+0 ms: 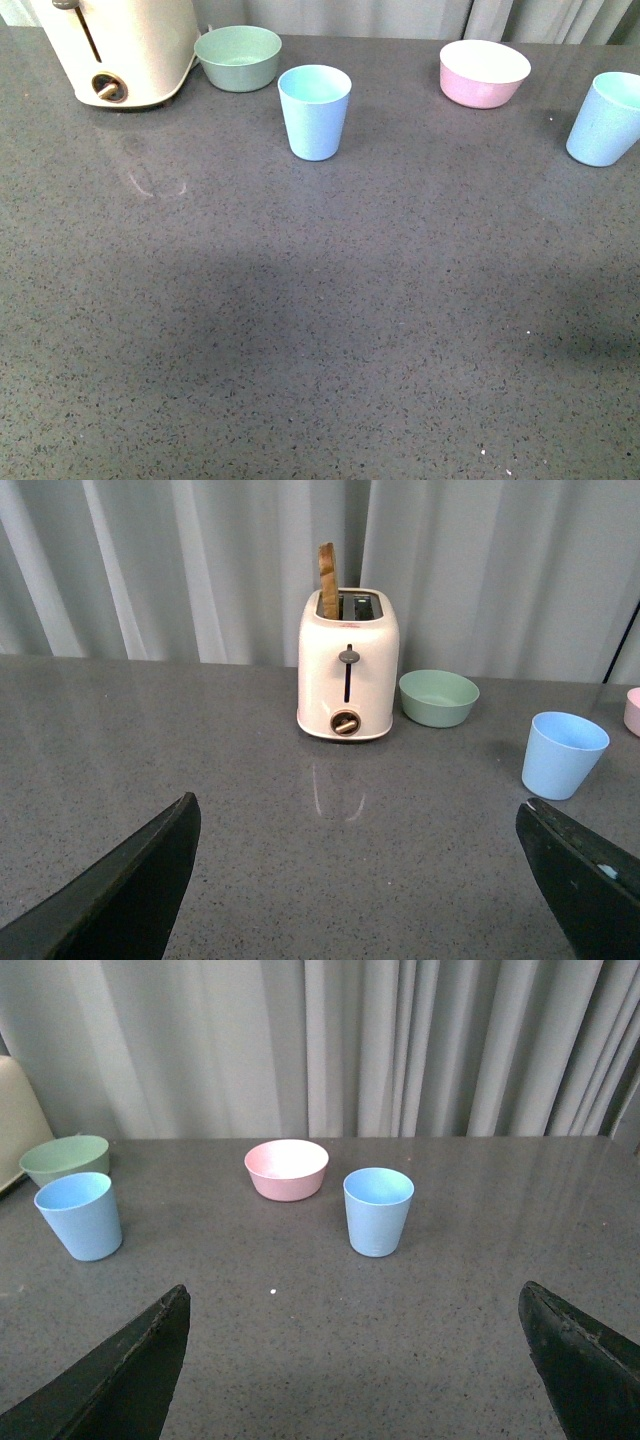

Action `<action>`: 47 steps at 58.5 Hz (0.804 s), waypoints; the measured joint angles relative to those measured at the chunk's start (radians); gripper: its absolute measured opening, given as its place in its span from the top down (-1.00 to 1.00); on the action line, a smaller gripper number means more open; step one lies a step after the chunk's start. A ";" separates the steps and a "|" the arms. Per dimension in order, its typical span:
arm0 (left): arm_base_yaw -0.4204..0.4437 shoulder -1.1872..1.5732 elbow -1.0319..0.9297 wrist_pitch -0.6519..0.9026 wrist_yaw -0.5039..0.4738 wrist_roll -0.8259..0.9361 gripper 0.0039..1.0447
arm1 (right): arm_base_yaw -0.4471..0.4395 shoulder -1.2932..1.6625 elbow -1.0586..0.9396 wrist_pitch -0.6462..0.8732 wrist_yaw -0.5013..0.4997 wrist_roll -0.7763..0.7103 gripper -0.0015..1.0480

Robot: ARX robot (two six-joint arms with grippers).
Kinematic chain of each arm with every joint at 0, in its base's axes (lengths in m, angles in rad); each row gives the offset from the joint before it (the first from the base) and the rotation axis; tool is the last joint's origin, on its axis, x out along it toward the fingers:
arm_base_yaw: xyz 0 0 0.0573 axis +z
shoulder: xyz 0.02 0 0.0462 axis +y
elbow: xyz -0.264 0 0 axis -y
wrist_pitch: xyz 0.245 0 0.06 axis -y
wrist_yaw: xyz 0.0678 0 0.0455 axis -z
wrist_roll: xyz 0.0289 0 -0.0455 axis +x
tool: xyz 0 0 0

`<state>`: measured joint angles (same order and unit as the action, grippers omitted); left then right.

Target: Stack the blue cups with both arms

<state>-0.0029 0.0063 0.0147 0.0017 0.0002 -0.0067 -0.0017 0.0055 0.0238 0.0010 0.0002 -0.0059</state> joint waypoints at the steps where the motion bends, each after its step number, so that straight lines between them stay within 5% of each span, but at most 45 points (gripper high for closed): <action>1: 0.000 0.000 0.000 0.000 0.000 0.000 -0.84 | 0.000 0.000 0.000 0.000 0.000 0.000 -0.83; 43: 0.000 0.000 0.000 0.000 0.000 0.000 -0.84 | 0.000 0.000 0.000 0.000 0.000 0.000 -0.83; 47: -0.032 0.158 0.114 -0.267 -0.119 -0.114 -0.84 | 0.000 0.000 0.000 0.000 0.001 0.000 -0.83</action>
<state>-0.0345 0.1642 0.1287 -0.2657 -0.1188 -0.1207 -0.0017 0.0055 0.0238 0.0010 0.0010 -0.0059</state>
